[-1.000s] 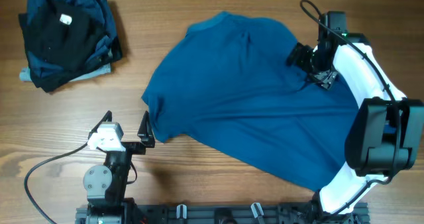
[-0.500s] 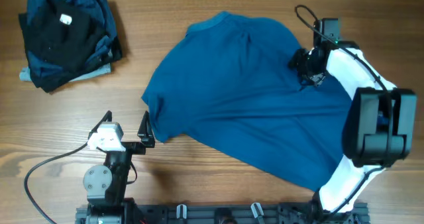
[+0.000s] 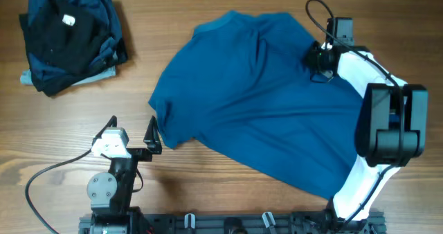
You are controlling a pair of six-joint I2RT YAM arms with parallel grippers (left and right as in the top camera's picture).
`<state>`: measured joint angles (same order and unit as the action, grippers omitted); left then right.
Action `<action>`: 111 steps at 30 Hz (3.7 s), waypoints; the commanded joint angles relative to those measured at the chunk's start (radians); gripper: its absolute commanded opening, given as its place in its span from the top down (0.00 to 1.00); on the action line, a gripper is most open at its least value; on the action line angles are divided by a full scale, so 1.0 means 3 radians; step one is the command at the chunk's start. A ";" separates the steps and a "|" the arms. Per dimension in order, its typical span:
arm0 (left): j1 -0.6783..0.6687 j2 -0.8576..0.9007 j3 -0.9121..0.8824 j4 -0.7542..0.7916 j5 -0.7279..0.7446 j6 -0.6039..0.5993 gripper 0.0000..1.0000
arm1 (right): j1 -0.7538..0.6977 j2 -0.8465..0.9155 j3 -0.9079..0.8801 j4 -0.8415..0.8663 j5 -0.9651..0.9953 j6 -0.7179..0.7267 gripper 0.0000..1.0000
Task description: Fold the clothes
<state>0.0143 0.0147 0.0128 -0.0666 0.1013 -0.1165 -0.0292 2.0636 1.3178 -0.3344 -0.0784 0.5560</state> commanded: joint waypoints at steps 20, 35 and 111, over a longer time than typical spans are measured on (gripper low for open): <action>0.0011 -0.0023 -0.0024 -0.0003 -0.0020 0.0038 0.00 | -0.0309 0.0779 0.1752 0.0193 0.0237 -0.0809 0.64; 0.0011 -0.0023 -0.0024 -0.0004 -0.0020 0.0038 0.00 | -0.0365 -0.0774 0.2281 -0.2866 0.0177 -0.0706 0.00; -0.0469 0.6279 0.3703 -0.3138 0.0093 -0.0950 0.43 | -0.0352 -0.2346 0.0748 -0.4110 0.0273 0.0849 0.00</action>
<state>-0.1291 1.8870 1.1309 -1.0267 0.1425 -0.3981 -0.1402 1.3651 1.5505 -1.5696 -0.0174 0.8143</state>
